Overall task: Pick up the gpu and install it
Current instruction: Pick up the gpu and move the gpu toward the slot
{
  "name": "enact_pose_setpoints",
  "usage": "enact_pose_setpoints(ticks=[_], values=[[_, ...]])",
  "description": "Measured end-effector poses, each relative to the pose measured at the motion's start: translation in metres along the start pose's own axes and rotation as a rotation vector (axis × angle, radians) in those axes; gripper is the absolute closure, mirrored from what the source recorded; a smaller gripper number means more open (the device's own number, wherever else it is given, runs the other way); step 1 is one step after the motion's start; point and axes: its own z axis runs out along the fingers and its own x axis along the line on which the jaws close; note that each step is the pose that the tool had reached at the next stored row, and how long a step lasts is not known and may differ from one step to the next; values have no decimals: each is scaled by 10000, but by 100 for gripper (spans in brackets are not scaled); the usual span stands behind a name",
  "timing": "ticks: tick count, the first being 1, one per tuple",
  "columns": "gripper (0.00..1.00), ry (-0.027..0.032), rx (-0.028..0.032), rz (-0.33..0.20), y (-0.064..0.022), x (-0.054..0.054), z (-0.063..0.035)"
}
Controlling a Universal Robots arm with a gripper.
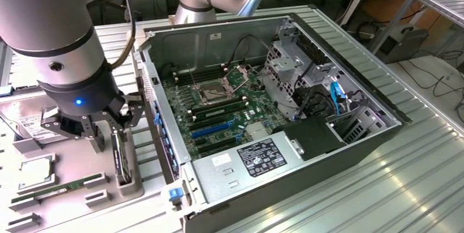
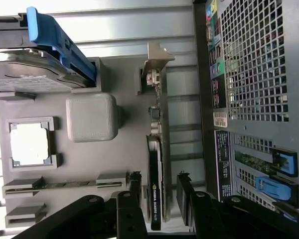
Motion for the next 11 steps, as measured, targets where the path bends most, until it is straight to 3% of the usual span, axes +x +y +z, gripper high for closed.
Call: enact_pose_setpoints(ticks=[6, 11], values=[[58, 7, -14, 1, -3, 6, 113], [58, 42, -139, 9, -1, 9, 168]])
